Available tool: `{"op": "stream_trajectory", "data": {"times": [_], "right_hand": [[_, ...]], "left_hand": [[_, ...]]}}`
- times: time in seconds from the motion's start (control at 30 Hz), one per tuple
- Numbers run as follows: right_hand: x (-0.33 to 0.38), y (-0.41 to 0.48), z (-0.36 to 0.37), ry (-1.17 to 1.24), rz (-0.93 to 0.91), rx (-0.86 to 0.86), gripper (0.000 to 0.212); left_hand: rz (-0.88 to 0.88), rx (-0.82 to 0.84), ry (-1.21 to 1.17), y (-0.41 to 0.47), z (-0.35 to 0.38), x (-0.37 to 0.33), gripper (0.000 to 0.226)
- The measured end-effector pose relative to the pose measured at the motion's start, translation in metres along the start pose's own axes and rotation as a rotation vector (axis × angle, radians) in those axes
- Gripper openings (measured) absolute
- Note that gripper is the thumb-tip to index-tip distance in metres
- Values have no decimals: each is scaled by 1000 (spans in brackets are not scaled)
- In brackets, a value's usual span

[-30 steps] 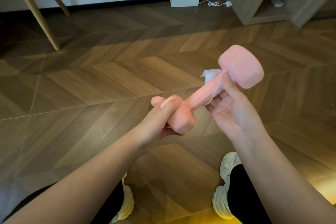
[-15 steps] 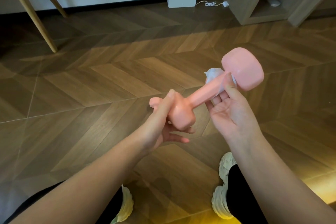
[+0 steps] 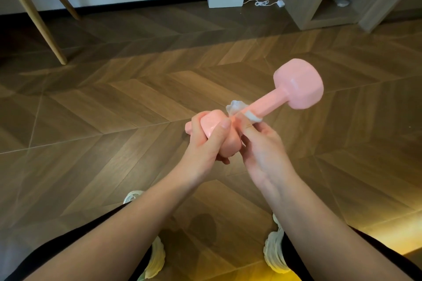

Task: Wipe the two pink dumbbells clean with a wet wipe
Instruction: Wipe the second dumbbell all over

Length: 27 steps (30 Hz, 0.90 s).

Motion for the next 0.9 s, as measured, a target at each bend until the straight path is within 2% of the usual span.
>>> {"op": "stream_trajectory", "data": {"times": [0.17,0.3,0.4,0.53,0.6,0.67,0.8,0.9], "right_hand": [[1,-1,2,-10,-46,10,30],[5,-3,9,-28,-60,74,31],[9,-2,20,-21,-61,199,43],[13,-3,37,-32,-22,448,57],[13,-3,38,26,14,484,60],[10,0,36,69,36,467,52],[11,9,25,8,-22,337,25],[10,6,19,-26,-62,191,38]], "left_hand": [[-11,31,-5,1,0,-3,63],[-89,83,-116,3,-2,-1,77],[-81,97,-169,-1,-3,-6,75],[-65,103,-185,-1,-7,-15,81],[-64,99,-187,-2,-7,-16,81],[-64,101,-190,-3,-9,-17,82],[-83,119,-218,-4,-9,-14,83],[-73,135,-217,-5,-7,-13,80]]}}
Point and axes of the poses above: each hand's wrist, its own y-axis towards the middle knuckle, its own z-axis out of the palm, x = y × z, the point moved 9 cm from there along y, towards the middle knuckle, and after that the axes turned 8 degrees about x, right-handed, at the moved point
